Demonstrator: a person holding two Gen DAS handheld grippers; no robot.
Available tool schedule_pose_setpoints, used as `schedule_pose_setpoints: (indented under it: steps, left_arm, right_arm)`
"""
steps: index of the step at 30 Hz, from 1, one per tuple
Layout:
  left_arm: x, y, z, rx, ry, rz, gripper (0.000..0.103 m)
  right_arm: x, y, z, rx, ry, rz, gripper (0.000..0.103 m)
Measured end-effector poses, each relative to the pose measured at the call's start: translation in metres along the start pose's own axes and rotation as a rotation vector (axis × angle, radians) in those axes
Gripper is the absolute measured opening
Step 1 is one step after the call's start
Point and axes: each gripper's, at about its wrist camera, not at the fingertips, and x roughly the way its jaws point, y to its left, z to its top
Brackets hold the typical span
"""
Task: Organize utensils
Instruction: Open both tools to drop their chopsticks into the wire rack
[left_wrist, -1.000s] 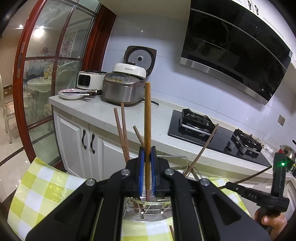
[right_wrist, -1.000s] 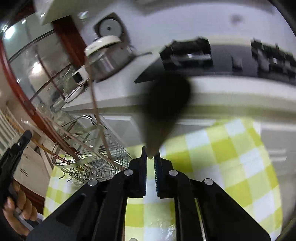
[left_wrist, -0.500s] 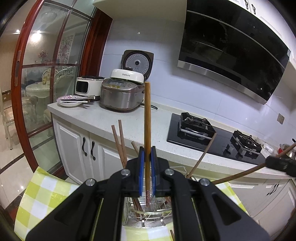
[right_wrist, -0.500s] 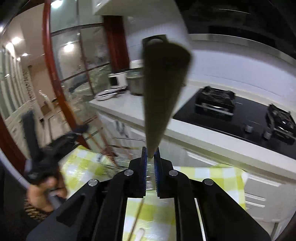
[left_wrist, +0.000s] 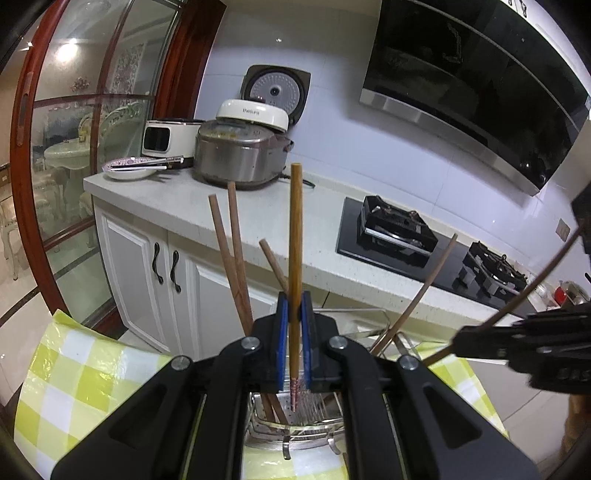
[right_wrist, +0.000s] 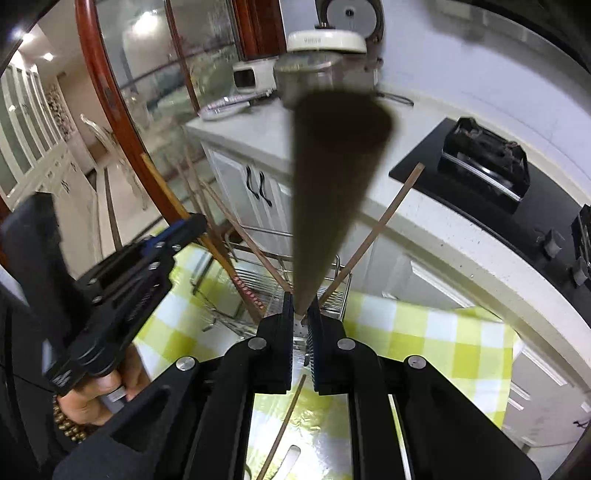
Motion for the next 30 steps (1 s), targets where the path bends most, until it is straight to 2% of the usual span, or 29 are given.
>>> schedule_pose_setpoints:
  steps: [3, 4, 7, 11, 16, 24, 25, 27, 28, 30]
  left_arm:
    - [0.0, -0.001, -0.001, 0.009, 0.005, 0.005, 0.012]
    - [0.0, -0.001, -0.001, 0.011, 0.006, 0.009, 0.018]
    - [0.0, -0.002, -0.001, 0.02, 0.007, 0.018, 0.019]
    - [-0.006, -0.002, -0.002, 0.028, -0.006, 0.034, 0.032]
    - [-0.018, 0.001, -0.003, 0.022, -0.03, 0.046, 0.038]
    - [-0.042, 0.009, -0.015, -0.002, -0.05, 0.055, 0.039]
    - [-0.047, 0.01, -0.018, -0.005, -0.055, 0.056, 0.039]
    - [-0.053, 0.01, -0.024, -0.008, -0.059, 0.057, 0.039]
    - [-0.058, 0.009, -0.028, -0.006, -0.061, 0.062, 0.039]
    - [-0.066, 0.007, -0.035, 0.006, -0.061, 0.069, 0.039]
  right_arm:
    - [0.019, -0.001, -0.001, 0.01, 0.022, 0.001, 0.01]
    - [0.025, -0.001, 0.0, 0.009, 0.024, 0.001, 0.01]
    - [0.041, -0.001, -0.001, 0.011, 0.021, -0.002, 0.01]
    - [0.054, -0.001, -0.001, 0.011, 0.003, -0.016, 0.01]
    - [0.066, 0.0, 0.003, 0.004, -0.027, -0.041, 0.011]
    - [0.072, -0.002, 0.003, -0.009, -0.111, -0.112, 0.014]
    - [0.068, -0.003, 0.001, 0.0, -0.128, -0.107, 0.021]
    - [0.06, -0.007, -0.003, 0.015, -0.177, -0.103, 0.063]
    - [0.051, -0.01, -0.008, 0.028, -0.23, -0.127, 0.067]
    - [0.038, -0.013, -0.017, 0.036, -0.287, -0.134, 0.07]
